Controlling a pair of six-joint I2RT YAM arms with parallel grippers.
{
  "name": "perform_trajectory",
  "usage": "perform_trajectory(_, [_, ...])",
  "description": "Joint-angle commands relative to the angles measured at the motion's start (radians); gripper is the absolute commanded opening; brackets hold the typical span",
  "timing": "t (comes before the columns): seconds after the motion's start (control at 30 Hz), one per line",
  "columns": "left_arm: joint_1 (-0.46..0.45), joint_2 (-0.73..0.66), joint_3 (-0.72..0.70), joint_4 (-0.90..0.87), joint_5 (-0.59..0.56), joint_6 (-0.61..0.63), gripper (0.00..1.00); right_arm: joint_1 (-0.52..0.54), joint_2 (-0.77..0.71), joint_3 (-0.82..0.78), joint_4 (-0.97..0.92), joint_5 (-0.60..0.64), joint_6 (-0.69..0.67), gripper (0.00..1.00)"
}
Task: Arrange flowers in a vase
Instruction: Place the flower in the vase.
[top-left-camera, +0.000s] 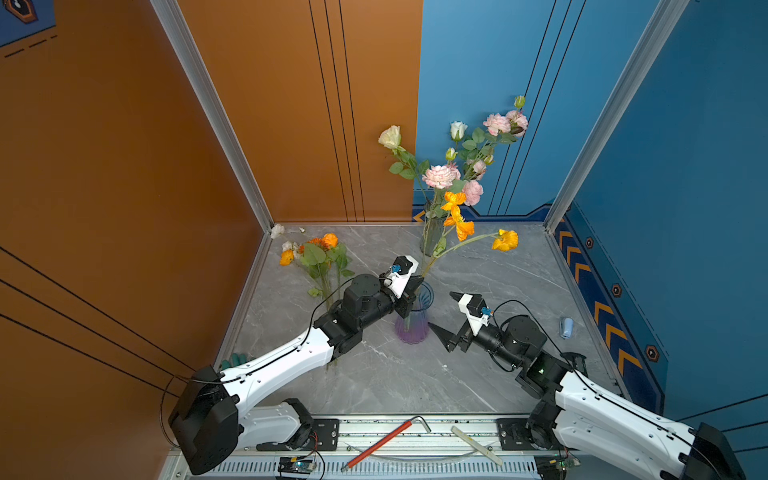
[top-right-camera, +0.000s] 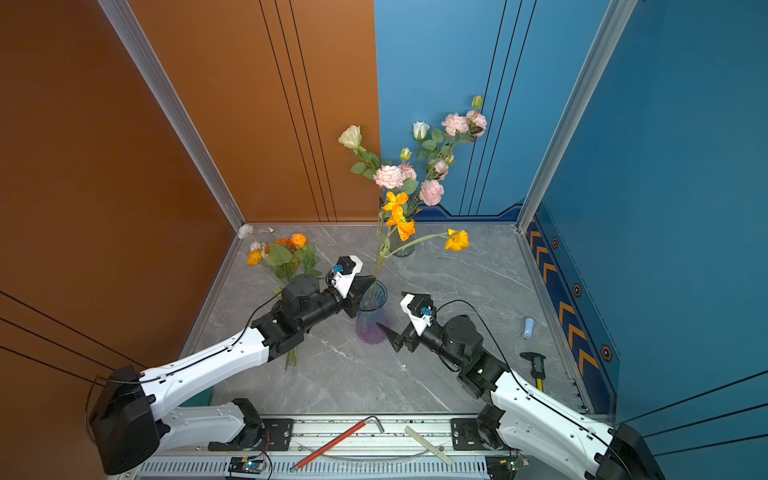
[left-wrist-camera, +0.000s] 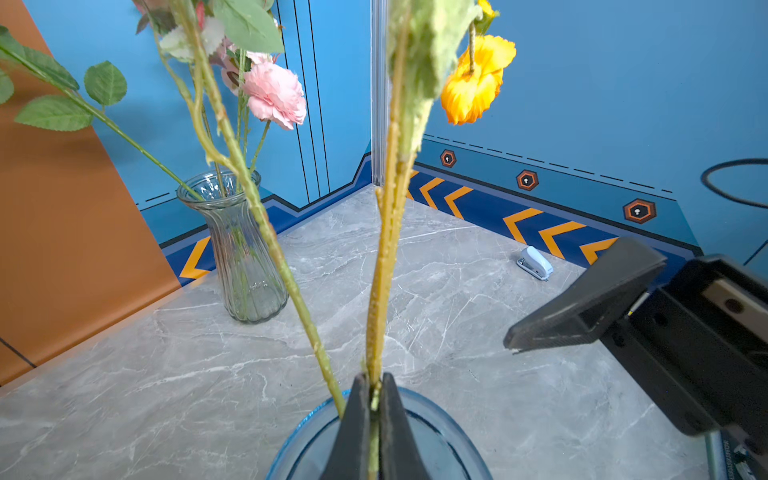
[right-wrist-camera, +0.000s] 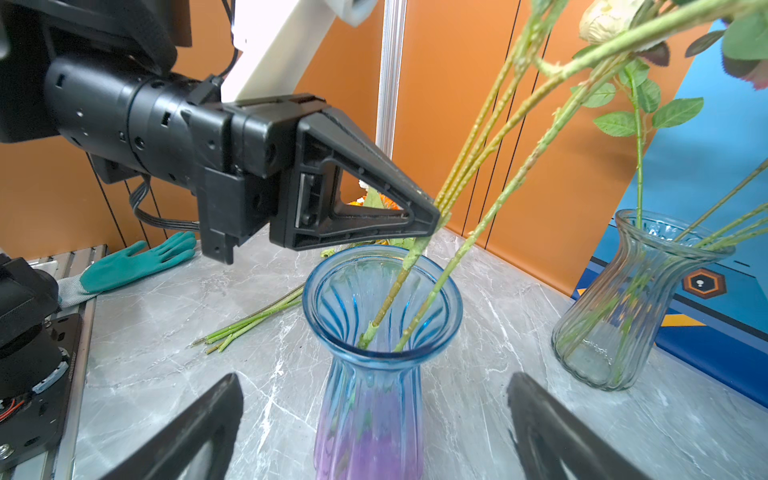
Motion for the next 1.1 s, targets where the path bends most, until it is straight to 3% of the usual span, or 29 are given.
perform_trajectory(0.0, [0.012,0.004,-0.022,-0.018,0.025,-0.012,0.0,-0.003,0.003,0.029,-0.009,-0.018,0.011,1.0])
perform_trajectory(0.57, [0.017,-0.009,-0.038,-0.059,0.028,-0.012,0.07,-0.003,0.001,0.028,-0.009,-0.018,0.012,1.0])
perform_trajectory(1.07, [0.022,-0.055,-0.033,-0.088,0.004,-0.021,0.23,-0.003,0.004,0.028,-0.01,-0.02,0.012,1.0])
